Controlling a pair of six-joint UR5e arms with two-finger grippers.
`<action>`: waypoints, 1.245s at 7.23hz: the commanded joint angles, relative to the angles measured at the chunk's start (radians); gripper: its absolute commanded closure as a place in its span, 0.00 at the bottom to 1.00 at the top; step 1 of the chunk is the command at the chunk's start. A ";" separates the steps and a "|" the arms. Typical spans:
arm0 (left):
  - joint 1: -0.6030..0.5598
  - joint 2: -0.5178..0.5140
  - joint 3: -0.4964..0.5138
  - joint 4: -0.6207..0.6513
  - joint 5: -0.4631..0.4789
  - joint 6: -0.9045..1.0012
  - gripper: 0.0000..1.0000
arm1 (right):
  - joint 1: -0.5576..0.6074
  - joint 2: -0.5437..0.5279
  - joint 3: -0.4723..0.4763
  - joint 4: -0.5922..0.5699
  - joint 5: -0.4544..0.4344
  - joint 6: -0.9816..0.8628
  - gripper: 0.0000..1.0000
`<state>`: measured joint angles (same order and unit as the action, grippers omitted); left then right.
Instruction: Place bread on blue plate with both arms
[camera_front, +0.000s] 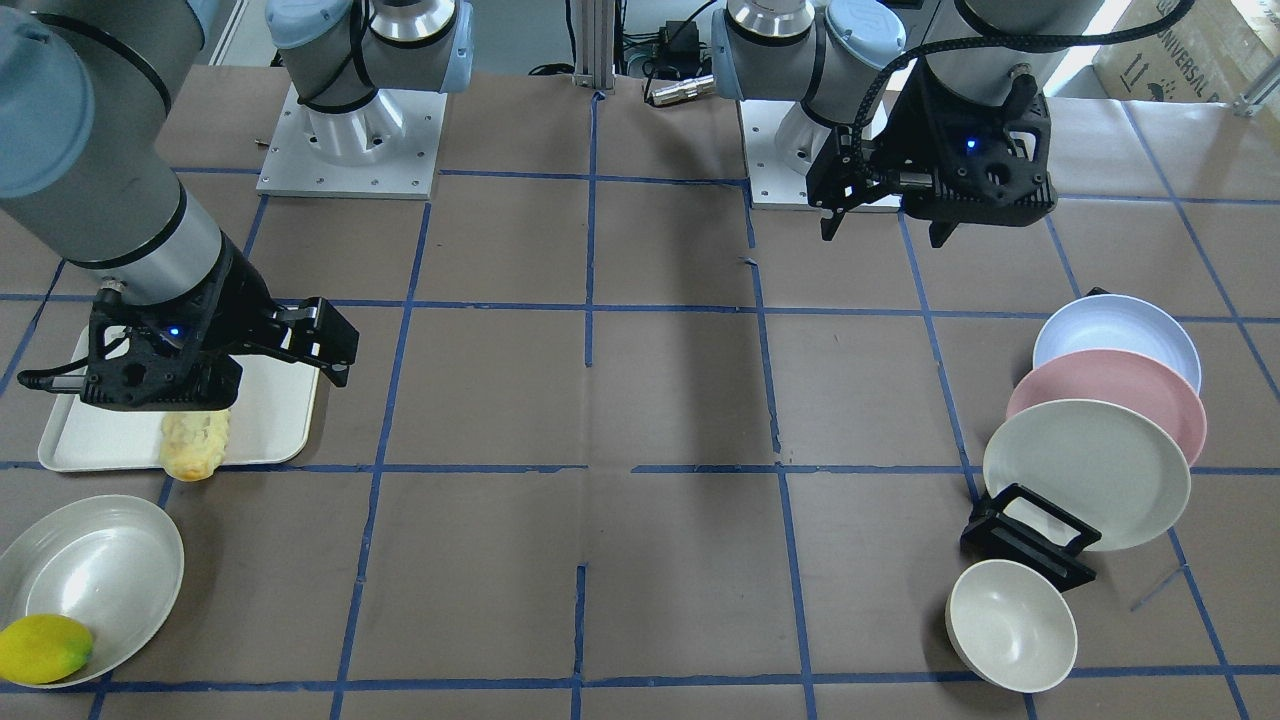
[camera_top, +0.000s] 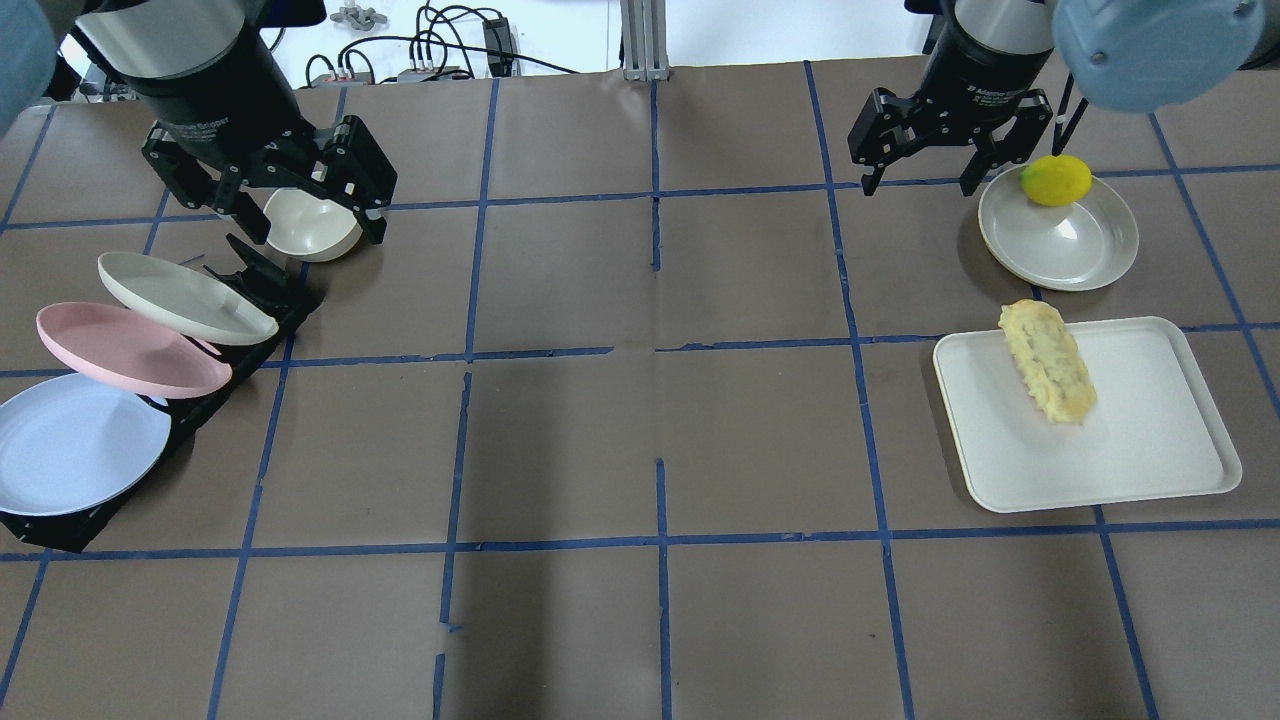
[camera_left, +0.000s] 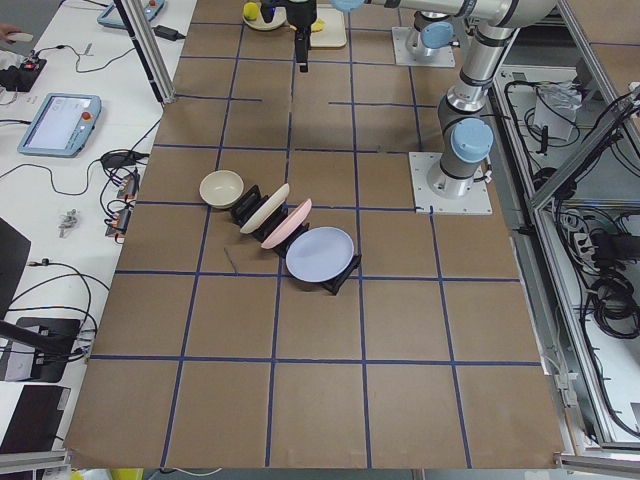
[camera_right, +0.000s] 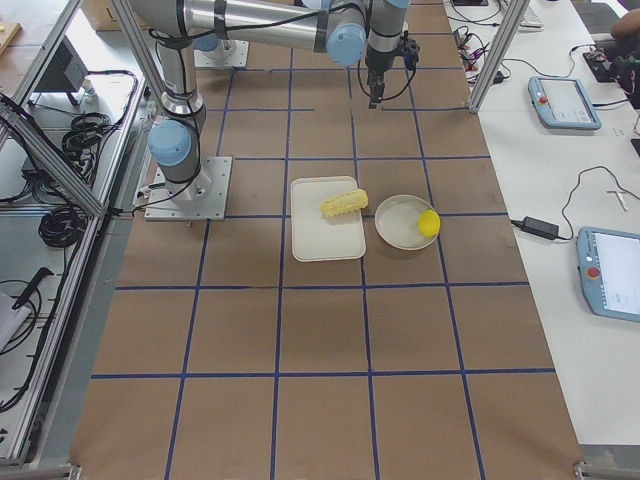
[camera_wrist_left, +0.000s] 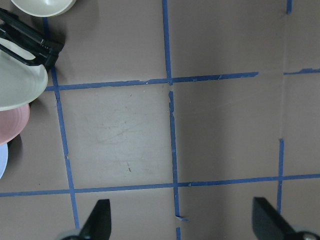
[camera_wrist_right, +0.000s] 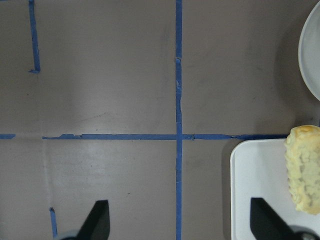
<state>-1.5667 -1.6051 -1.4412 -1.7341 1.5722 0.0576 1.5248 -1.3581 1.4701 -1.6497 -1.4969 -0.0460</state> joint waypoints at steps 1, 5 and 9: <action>-0.003 0.013 -0.001 -0.001 0.003 -0.001 0.00 | 0.002 0.002 0.003 -0.001 0.001 -0.002 0.00; -0.003 0.002 -0.004 0.001 0.008 0.001 0.00 | 0.002 0.008 0.004 -0.002 0.001 -0.002 0.00; 0.190 0.031 -0.050 -0.044 0.011 0.219 0.00 | 0.002 0.007 -0.001 -0.002 0.001 -0.002 0.00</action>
<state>-1.4705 -1.5776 -1.4869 -1.7642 1.5839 0.1430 1.5263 -1.3501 1.4676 -1.6521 -1.4956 -0.0476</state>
